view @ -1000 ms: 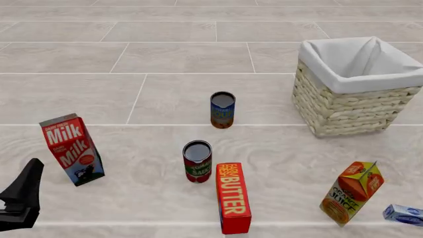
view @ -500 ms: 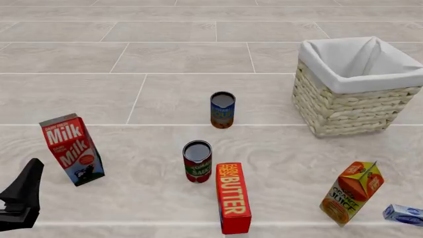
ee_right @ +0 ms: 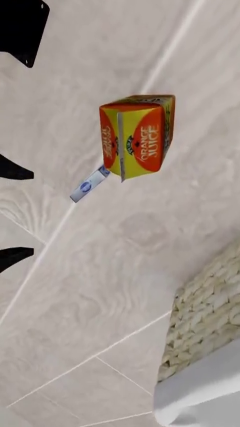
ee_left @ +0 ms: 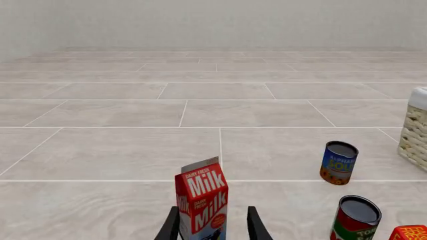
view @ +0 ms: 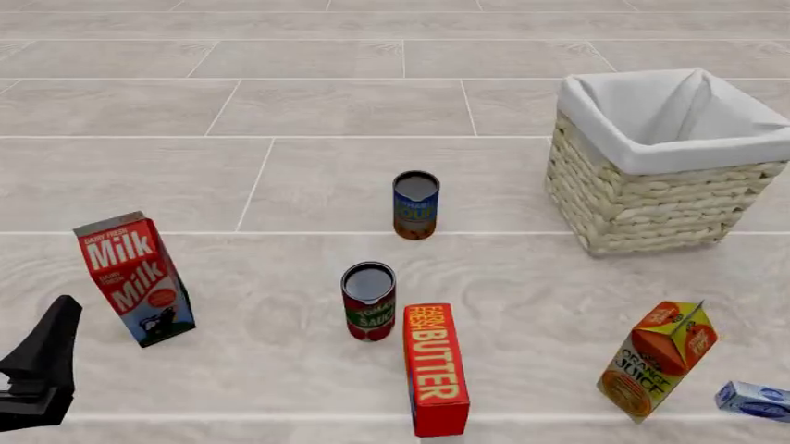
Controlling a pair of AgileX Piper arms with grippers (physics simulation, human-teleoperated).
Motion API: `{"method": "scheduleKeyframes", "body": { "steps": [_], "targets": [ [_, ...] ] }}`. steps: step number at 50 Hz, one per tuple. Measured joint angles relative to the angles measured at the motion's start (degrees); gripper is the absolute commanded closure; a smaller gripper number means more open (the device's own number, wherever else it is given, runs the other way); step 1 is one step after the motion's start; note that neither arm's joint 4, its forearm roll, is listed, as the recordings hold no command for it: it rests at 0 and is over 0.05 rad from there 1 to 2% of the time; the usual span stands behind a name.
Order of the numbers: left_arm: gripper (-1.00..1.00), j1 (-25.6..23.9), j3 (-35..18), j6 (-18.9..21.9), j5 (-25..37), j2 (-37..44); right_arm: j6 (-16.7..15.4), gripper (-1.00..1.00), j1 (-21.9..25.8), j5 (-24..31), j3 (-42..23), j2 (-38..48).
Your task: Pick the cream cheese and place it in the basket.
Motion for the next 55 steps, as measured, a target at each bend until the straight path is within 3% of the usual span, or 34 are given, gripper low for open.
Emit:
{"method": "scheduleKeyframes", "body": {
  "steps": [55],
  "targets": [
    [-1.0,0.0,0.0,0.0,0.0,0.0,-9.0,-1.0,-6.0,-20.1,12.7,11.8]
  ]
}}
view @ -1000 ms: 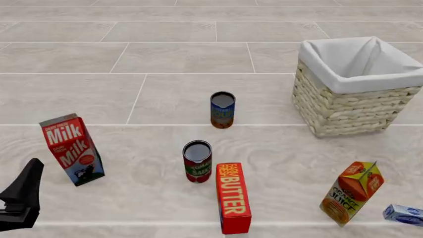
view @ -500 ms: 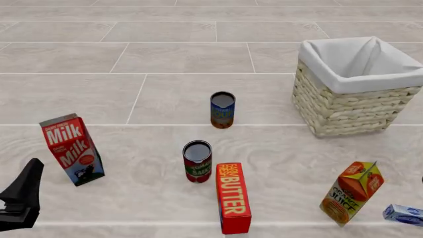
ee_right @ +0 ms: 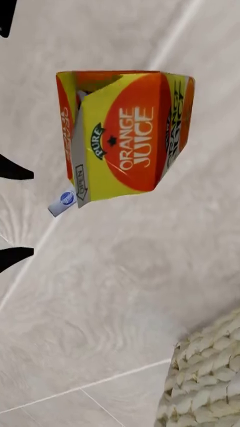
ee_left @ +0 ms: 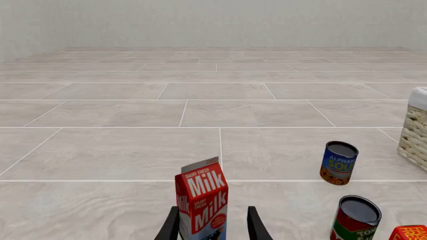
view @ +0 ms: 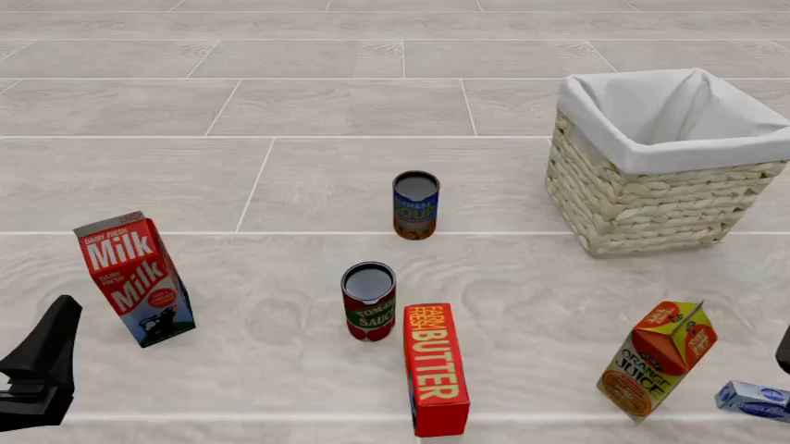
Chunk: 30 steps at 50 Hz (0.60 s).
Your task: Pick the cream cheese and place it in the basket.
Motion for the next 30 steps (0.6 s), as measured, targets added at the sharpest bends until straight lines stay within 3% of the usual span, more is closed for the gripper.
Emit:
{"method": "scheduleKeyframes", "body": {
  "steps": [30],
  "targets": [
    [-1.0,0.0,0.0,0.0,0.0,0.0,-3.6,-1.0,-3.4,-8.1,3.7,6.3]
  ]
}}
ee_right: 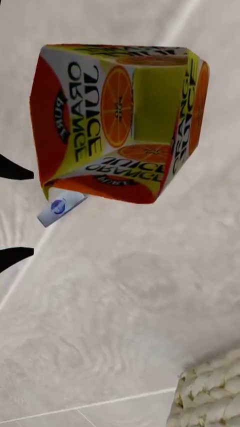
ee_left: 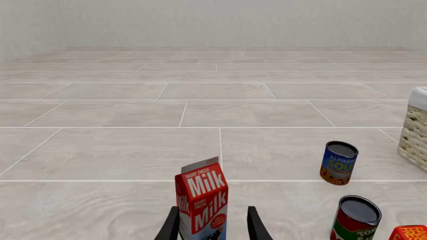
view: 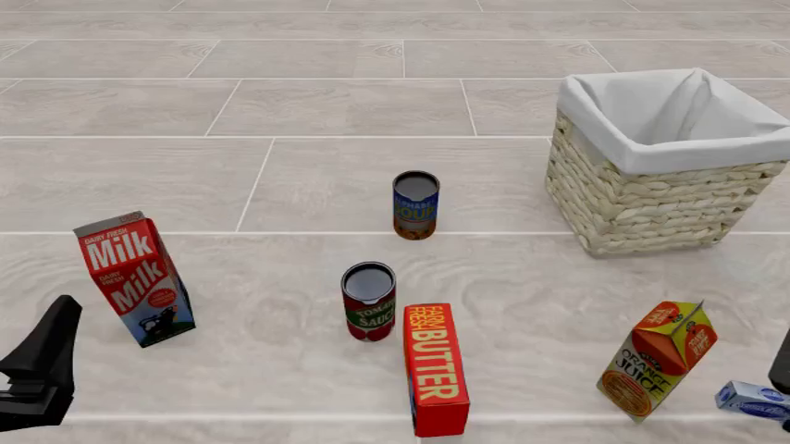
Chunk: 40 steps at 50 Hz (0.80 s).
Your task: Pick the cream cheese and place it in the basket.
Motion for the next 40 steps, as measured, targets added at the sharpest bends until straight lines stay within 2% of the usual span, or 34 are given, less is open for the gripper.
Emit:
{"method": "scheduleKeyframes", "body": {
  "steps": [11,23,40],
  "targets": [
    [-1.0,0.0,0.0,0.0,0.0,0.0,-1.1,-1.0,-0.7,-2.9,0.6,2.4],
    [-1.0,0.0,0.0,0.0,0.0,0.0,-5.2,-1.0,-3.3,-7.9,2.1,6.2],
    [-1.0,0.0,0.0,0.0,0.0,0.0,-6.1,-1.0,-3.3,-11.0,1.8,10.2]
  ]
}}
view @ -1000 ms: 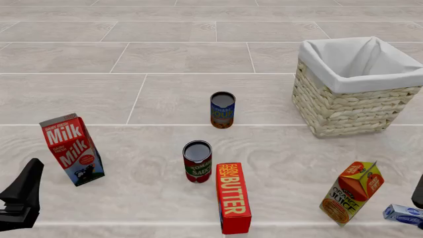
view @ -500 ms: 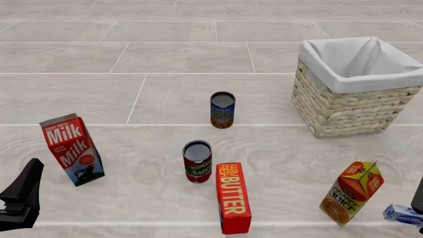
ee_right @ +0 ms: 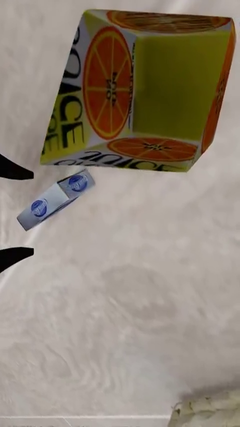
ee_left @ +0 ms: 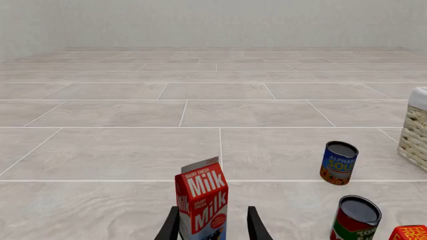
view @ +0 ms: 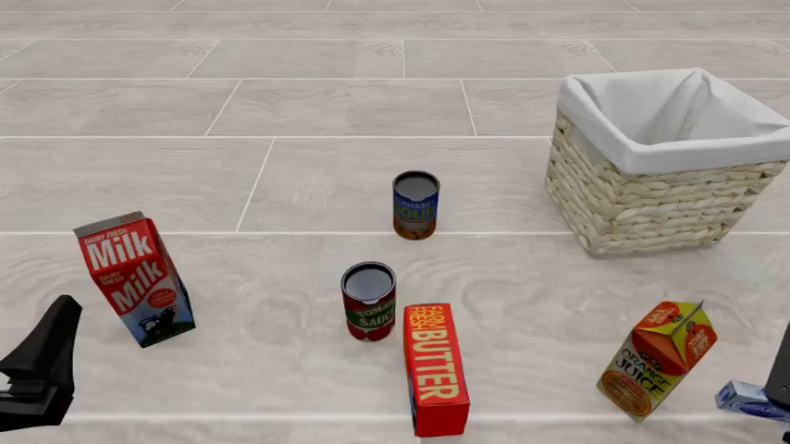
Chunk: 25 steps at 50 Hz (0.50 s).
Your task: Pick the cream cheese and place it in the basket.
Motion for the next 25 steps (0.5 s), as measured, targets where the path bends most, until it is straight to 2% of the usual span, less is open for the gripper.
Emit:
{"method": "scheduleKeyframes", "body": {
  "steps": [25],
  "targets": [
    [-1.0,0.0,0.0,0.0,0.0,0.0,-0.4,-1.0,0.1,-2.5,-0.7,4.6]
  ]
}}
